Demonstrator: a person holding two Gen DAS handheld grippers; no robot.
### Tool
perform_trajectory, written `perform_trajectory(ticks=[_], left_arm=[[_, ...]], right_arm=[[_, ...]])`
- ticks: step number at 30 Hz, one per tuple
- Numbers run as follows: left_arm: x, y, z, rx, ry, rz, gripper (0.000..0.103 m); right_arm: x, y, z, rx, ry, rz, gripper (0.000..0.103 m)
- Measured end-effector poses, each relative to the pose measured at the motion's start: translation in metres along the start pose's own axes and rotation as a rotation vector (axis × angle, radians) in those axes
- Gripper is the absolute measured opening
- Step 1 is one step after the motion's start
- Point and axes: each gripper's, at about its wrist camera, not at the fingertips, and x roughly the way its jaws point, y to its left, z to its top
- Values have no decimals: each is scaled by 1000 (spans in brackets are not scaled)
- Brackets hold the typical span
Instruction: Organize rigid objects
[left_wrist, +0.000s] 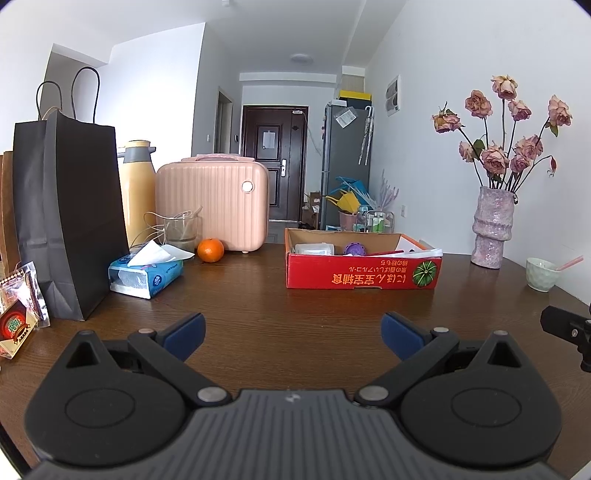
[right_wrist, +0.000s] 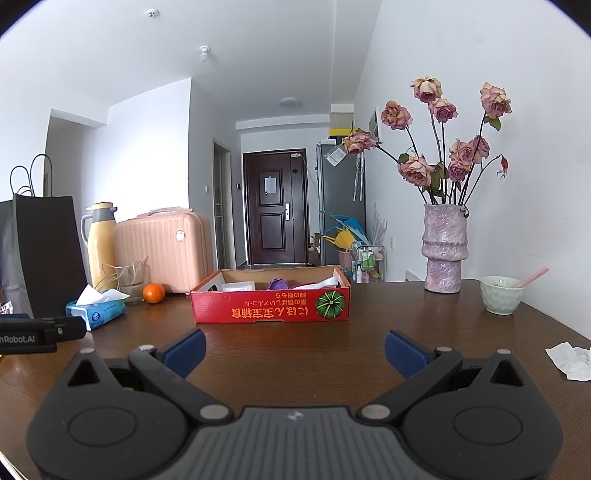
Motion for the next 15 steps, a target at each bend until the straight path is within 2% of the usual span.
perform_trajectory(ticks=[15], left_arm=[[6,2,0,-10,6,-7,103]], right_arm=[[7,0,0,-6,15,2,103]])
